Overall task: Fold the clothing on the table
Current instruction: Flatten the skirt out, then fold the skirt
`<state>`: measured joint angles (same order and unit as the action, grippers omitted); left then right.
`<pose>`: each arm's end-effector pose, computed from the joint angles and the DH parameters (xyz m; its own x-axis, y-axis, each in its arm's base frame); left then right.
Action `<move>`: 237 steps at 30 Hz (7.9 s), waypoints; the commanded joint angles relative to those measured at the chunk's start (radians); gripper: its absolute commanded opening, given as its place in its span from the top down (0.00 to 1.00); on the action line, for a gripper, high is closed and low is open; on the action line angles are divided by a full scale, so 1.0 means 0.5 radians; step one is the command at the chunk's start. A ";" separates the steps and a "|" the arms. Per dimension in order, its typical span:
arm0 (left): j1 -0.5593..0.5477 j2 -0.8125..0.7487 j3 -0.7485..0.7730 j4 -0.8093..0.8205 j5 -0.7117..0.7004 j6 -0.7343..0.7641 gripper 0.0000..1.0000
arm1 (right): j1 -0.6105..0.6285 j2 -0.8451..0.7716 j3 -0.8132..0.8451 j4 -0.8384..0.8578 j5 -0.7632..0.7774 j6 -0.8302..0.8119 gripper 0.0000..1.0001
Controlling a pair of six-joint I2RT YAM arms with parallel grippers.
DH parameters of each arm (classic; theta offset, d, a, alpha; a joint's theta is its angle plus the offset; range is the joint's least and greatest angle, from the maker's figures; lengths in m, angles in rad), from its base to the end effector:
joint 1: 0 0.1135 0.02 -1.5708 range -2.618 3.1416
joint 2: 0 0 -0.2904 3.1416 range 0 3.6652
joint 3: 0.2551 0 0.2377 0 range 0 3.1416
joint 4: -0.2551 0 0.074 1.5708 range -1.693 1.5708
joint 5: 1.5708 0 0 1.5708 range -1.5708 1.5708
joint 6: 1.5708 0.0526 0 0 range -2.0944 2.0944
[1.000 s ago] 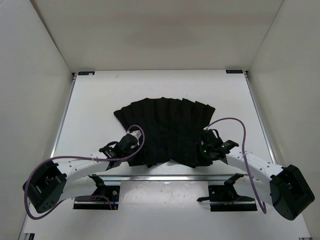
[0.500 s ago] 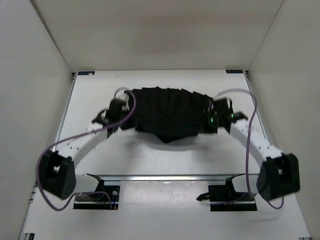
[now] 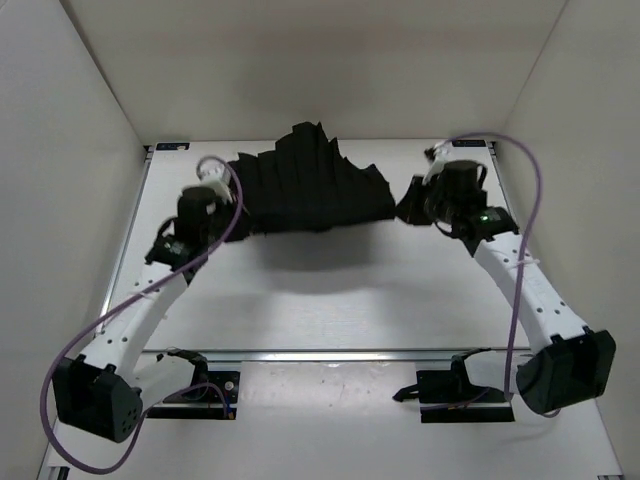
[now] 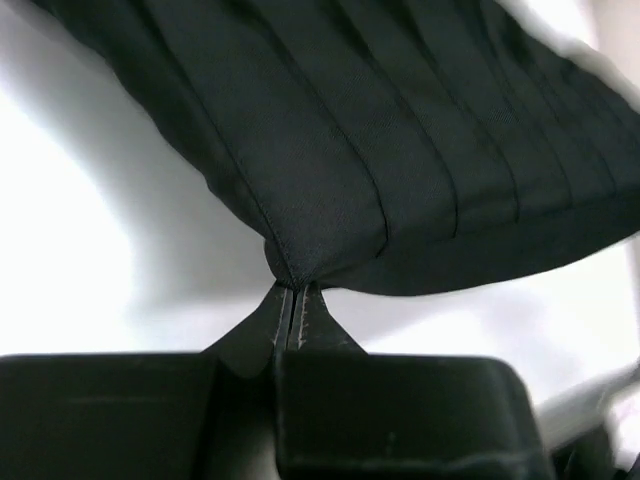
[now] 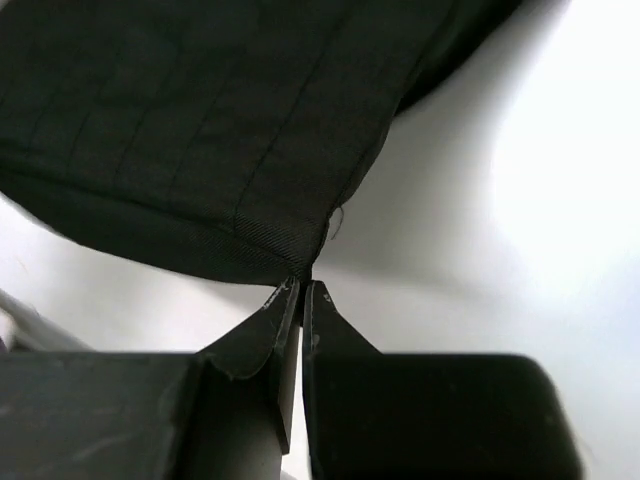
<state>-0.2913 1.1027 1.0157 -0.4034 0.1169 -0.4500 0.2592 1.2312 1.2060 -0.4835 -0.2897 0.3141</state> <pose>0.2230 -0.0733 0.3530 -0.5732 -0.2791 -0.7704 0.1494 0.8889 -0.4332 0.2507 0.0820 0.3809 -0.5981 0.1477 -0.7877 -0.3175 0.8587 0.4022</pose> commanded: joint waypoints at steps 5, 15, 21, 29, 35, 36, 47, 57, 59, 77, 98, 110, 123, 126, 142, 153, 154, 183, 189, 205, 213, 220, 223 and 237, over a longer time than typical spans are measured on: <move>-0.111 -0.214 -1.015 -0.024 0.134 -0.198 1.00 | 0.068 -0.042 -0.758 -0.094 -0.089 0.102 1.00; -0.279 -0.797 -1.390 -0.316 0.239 -0.471 1.00 | 0.117 -0.351 -1.081 -0.579 -0.065 0.157 1.00; -0.301 -1.060 -1.262 -0.641 0.269 -0.499 1.00 | 0.071 -0.701 -1.212 -0.861 -0.209 0.209 1.00; -0.277 -1.113 -0.738 -1.021 0.343 -0.475 1.00 | -0.111 -1.094 -0.906 -1.352 -0.504 0.003 0.99; -0.215 -0.859 -0.375 -1.065 0.371 -0.312 1.00 | -0.034 -0.941 -0.609 -1.411 -0.338 -0.018 1.00; -0.179 -0.801 -0.353 -1.046 0.374 -0.266 1.00 | -0.043 -0.919 -0.566 -1.383 -0.344 -0.036 1.00; 0.196 -0.141 -0.329 -0.451 0.444 -0.033 1.00 | -0.310 0.049 -0.112 -0.656 -0.693 -0.082 1.00; 0.478 0.552 -0.252 0.281 0.670 -0.284 0.47 | -0.362 1.031 0.456 0.190 -0.933 0.019 0.58; 0.561 0.595 -0.249 0.444 0.806 -0.406 0.38 | -0.347 1.029 0.484 0.331 -0.820 -0.036 0.46; 0.165 0.730 -0.227 0.650 0.214 0.243 0.34 | -0.209 1.234 0.202 0.574 -0.700 -0.683 0.70; -0.258 1.366 0.211 0.503 -0.445 0.661 0.30 | -0.144 1.372 0.239 0.513 -0.500 -0.733 0.68; -0.255 1.544 0.435 0.335 -0.443 0.694 0.46 | -0.123 1.412 0.242 0.501 -0.507 -0.745 0.59; -0.301 1.663 0.595 0.113 -0.449 0.691 0.38 | -0.070 1.575 0.349 0.504 -0.599 -0.742 0.54; -0.286 1.706 0.631 0.071 -0.427 0.679 0.42 | -0.031 1.649 0.416 0.461 -0.645 -0.751 0.58; -0.243 1.636 0.690 -0.052 -0.369 0.642 1.00 | -0.027 1.367 0.377 0.470 -0.537 -0.723 1.00; 0.088 0.848 0.543 0.110 0.229 0.566 1.00 | -0.248 0.637 0.178 0.611 -0.721 -0.656 1.00; 0.146 0.732 0.521 0.159 0.269 0.517 1.00 | -0.276 0.572 0.114 0.657 -0.749 -0.653 1.00; 0.220 -0.088 0.460 0.322 0.573 0.118 1.00 | -0.515 -0.333 -0.222 1.000 -1.102 -0.279 1.00; 0.312 -0.034 0.665 0.472 0.570 0.081 1.00 | -0.574 -0.258 0.048 1.081 -1.090 -0.242 1.00; 0.531 0.857 1.519 0.656 0.920 -0.030 1.00 | -0.503 0.636 1.245 0.795 -1.178 -0.453 1.00; 0.365 0.308 0.042 0.963 0.693 0.032 1.00 | -0.307 0.315 -0.005 1.021 -0.797 -0.503 1.00; 0.206 -0.177 -0.880 0.737 0.632 -0.269 1.00 | 0.223 -0.268 -1.009 0.803 -0.163 -0.285 1.00; 0.037 -0.621 -1.067 0.364 0.414 -0.318 1.00 | 0.451 -0.654 -1.248 0.551 0.021 -0.037 1.00; 0.067 -1.558 -0.998 -0.445 0.150 -0.340 1.00 | -0.251 -1.904 -1.195 -0.155 -0.570 -0.127 1.00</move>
<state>-0.2680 0.3275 0.4431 -0.5571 0.2863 -0.6403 0.2298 0.2718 0.5079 -0.5095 -0.4973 0.3462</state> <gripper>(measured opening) 0.147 0.023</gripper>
